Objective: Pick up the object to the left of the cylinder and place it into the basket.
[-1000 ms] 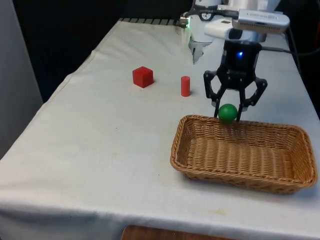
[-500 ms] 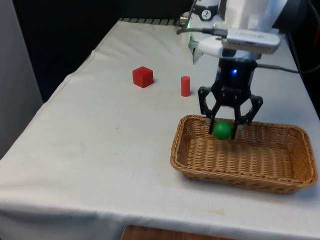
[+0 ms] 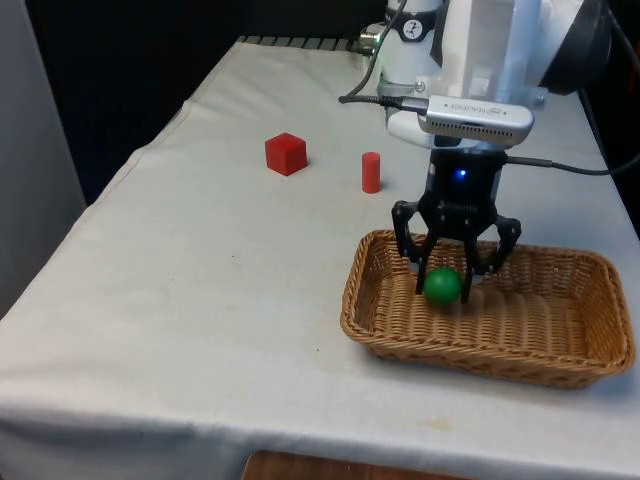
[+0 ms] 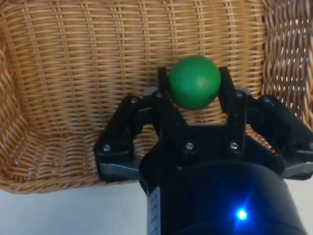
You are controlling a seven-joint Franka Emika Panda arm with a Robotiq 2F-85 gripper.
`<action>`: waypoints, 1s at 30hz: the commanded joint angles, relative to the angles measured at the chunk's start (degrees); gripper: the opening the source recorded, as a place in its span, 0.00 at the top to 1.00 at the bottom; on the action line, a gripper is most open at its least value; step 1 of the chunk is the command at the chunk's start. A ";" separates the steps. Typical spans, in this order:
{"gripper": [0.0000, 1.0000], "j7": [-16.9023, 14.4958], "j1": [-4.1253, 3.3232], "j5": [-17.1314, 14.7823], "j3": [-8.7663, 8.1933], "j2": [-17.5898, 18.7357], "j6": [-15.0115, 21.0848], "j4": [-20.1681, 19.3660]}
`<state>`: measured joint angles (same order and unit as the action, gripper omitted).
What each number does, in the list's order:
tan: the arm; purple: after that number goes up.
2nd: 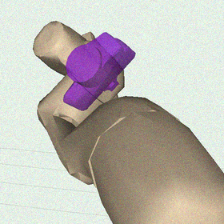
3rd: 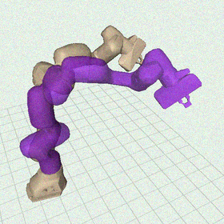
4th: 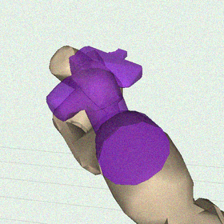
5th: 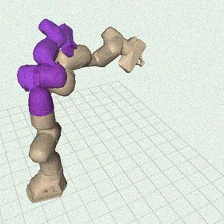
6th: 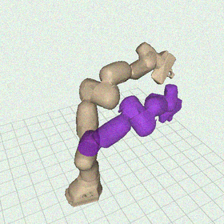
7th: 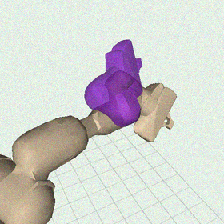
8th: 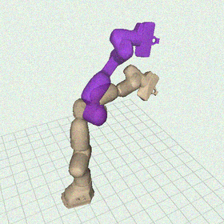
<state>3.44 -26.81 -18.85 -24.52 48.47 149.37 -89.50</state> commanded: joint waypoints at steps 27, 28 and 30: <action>0.00 -0.17 0.06 -0.11 0.06 -0.29 -0.29 0.06; 0.00 -0.17 0.06 -0.17 0.00 -0.40 -0.34 0.00; 0.00 -0.23 0.11 -0.17 -0.06 -0.57 -0.63 0.00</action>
<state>3.44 -26.99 -18.85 -24.81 48.36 149.37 -89.44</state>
